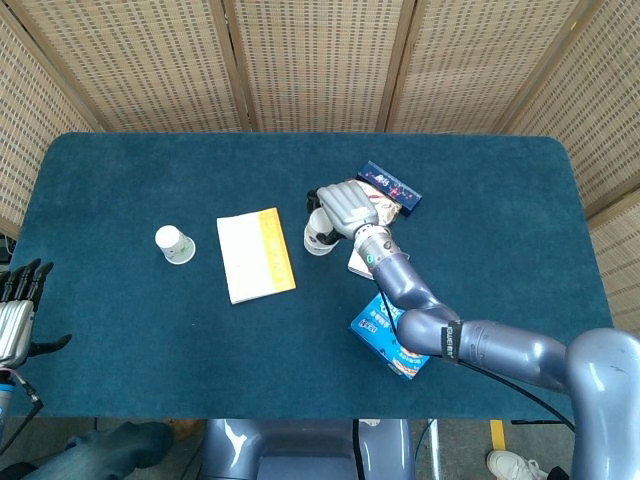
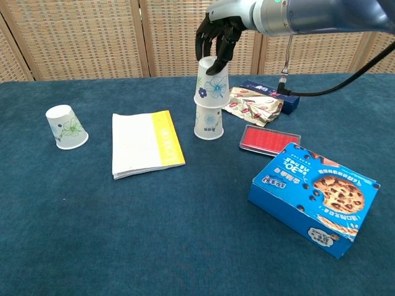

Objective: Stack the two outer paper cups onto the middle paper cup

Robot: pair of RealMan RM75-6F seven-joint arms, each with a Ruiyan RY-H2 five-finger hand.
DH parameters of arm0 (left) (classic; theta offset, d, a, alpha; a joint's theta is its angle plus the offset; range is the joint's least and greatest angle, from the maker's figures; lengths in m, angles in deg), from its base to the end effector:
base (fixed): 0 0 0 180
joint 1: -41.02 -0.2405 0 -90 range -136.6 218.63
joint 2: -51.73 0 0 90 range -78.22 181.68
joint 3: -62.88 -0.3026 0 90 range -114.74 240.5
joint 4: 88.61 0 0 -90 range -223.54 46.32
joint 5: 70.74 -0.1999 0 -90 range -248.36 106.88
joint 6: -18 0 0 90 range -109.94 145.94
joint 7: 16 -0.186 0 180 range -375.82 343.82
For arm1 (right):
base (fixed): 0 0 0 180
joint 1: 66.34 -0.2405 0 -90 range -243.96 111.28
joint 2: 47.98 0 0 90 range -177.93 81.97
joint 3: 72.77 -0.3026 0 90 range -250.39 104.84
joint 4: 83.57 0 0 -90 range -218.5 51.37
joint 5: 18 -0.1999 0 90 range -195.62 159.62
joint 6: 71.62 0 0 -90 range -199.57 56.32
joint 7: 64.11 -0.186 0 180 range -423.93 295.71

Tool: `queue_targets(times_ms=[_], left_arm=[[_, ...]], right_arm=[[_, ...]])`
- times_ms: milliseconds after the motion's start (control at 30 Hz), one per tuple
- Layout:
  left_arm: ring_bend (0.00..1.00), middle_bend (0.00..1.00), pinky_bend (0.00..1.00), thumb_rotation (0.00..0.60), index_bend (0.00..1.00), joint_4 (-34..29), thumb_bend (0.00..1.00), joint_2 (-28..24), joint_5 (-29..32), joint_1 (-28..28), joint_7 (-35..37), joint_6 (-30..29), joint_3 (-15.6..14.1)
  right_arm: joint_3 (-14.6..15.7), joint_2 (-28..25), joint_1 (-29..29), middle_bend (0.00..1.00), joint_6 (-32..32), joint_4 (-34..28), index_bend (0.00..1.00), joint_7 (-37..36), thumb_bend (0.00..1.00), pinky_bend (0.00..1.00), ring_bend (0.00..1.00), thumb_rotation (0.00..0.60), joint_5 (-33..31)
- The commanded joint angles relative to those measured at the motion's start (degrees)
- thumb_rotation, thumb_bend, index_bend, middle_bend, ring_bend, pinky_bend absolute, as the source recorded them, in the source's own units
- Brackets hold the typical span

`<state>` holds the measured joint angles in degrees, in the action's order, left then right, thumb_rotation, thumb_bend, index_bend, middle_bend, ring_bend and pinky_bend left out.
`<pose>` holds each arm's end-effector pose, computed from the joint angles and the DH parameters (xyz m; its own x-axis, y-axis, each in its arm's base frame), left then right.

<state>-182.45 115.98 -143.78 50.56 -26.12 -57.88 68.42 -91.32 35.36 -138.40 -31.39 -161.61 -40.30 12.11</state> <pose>-0.3671 0.2601 0.1801 0.4817 0.1087 0.8696 0.8630 0.1138 -0.4923 -0.0062 -0.5279 0.0200 0.3785 -0.3014 0.8752 -0.8912 -0.3740 0.2566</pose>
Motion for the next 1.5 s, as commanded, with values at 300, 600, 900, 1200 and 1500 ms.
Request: queue_targets(times_ms=[300,600,900,1200,1500], left_arm=[[0.0,0.0,0.0,0.6,0.0,0.1,0.0,-0.2,1.0,0.2,0.3,0.4,0.2],[0.0,0.0,0.0,0.6,0.0,0.5,0.0,-0.1,1.7,0.6,0.3,0.9,0.3],[0.0,0.0,0.0,0.6,0.0,0.5,0.0,-0.1,1.7,0.6,0.3,0.6,0.2],[0.0,0.0,0.0,0.6,0.0,1.1,0.0,0.1,1.1,1.1,0.3,0.9,0.1],[0.0,0.0,0.0,0.6,0.0,3.1,0.0,1.1,-1.1,3.8,-1.4,1.1,1.4]], right_arm=[[1.0,3.4,-2.9,0.5,-0.7,6.4,0.47,0.2,0.52,0.44,0.44,0.6,-1.2],[0.0,2.0,-3.0,0.11,-5.7,6.2,0.03,-3.6,0.0,0.31,0.17,0.6,-4.3],[0.8,0.0,-1.2,0.0,-2.7,3.9,0.0,-5.5,0.0,0.07,0.0,0.6,1.4],[6.6,-8.9,10.0,0.0,5.3,-5.0,0.0,-9.7,0.0,0.0,0.0,0.6,18.3],[17.0,-13.7,27.1,0.0,27.2,-3.0,0.0,-18.1,0.0,0.0,0.0,0.6,44.9]])
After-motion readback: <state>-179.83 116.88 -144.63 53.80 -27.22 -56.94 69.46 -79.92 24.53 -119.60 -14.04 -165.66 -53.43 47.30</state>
